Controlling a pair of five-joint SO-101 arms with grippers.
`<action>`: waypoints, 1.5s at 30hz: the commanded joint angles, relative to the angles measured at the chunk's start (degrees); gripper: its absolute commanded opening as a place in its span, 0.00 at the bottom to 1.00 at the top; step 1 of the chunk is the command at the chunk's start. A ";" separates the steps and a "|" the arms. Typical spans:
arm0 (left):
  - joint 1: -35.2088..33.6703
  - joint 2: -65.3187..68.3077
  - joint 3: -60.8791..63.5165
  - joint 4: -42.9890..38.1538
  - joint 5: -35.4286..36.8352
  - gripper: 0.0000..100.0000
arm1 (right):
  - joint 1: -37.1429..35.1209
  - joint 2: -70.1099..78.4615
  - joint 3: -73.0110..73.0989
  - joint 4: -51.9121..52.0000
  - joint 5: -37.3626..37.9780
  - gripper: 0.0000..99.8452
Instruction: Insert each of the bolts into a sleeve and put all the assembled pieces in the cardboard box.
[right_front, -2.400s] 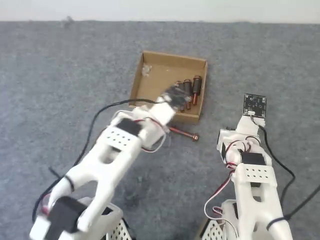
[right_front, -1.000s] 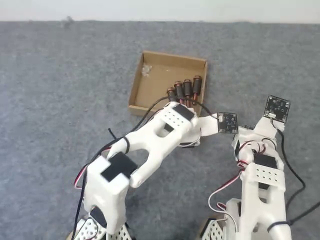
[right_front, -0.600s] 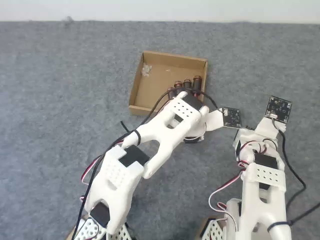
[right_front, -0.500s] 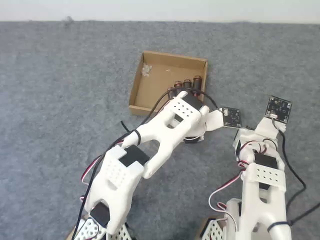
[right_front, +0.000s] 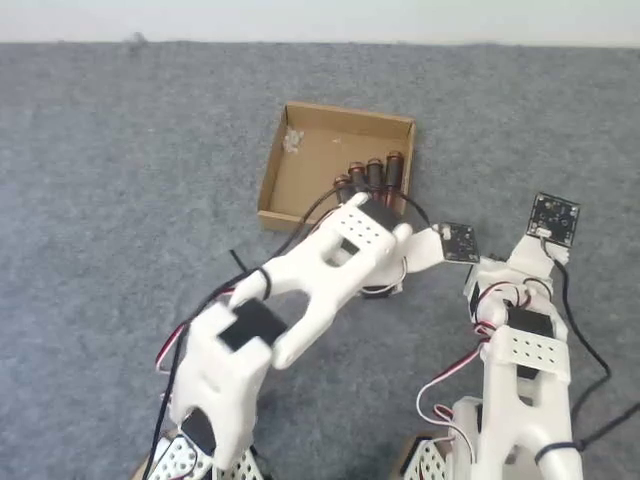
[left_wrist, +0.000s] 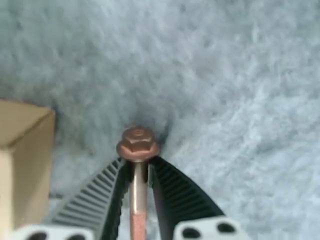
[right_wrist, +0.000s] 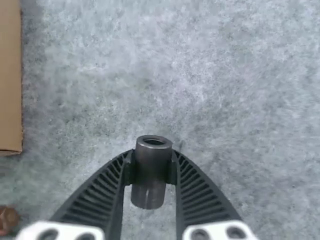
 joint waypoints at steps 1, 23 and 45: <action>1.41 -10.99 7.16 -4.13 2.20 0.01 | -0.04 -1.98 -0.62 -1.27 -0.70 0.01; -14.07 -42.46 34.77 -30.24 32.53 0.01 | -2.33 -2.33 0.53 -1.45 -0.79 0.01; -36.57 -74.37 67.30 -51.96 43.52 0.01 | -31.25 -2.33 0.70 -2.07 -0.26 0.01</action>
